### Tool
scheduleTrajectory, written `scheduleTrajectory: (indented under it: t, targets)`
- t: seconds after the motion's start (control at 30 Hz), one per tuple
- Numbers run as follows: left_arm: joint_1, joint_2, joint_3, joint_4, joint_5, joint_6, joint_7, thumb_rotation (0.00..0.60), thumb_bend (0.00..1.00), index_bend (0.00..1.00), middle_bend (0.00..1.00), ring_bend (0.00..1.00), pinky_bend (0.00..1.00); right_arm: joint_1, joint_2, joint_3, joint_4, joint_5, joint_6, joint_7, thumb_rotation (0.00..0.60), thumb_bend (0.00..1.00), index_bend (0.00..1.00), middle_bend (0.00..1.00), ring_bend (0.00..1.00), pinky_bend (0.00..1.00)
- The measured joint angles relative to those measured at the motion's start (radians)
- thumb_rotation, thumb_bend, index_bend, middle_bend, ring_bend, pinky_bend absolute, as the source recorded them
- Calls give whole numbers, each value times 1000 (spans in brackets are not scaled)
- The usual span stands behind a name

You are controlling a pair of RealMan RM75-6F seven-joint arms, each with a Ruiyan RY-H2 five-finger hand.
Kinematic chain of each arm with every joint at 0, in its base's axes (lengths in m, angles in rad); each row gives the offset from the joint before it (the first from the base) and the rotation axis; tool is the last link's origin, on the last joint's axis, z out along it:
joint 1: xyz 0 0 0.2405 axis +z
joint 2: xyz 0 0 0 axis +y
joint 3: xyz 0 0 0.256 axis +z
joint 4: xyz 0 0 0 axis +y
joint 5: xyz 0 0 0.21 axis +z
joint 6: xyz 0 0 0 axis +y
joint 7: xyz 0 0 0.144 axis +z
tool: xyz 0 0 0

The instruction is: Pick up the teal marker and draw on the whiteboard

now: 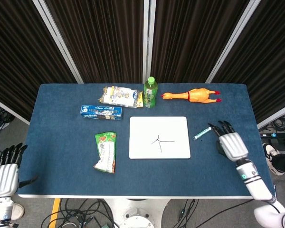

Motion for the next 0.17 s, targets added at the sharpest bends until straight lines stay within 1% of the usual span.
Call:
scheduleTrajectory:
  t: [0.03,0.1,0.17]
  targets:
    - [0,-1,0,2,2,1,1,600,61,98,44,0,0,-38,42,5,-60,5,61,13,600,600,28,252,19,2]
    - [-1,-2,0,3,8,3,6,600,61,98,44,0,0,-95,110,9,-145,7,147,21,600,600,30,264,43,22]
    - [-1,-3,-1,4,14,11,10,600,61,98,44,0,0,-157,188,8,-231,1,231,15,600,599,55,258,49,43]
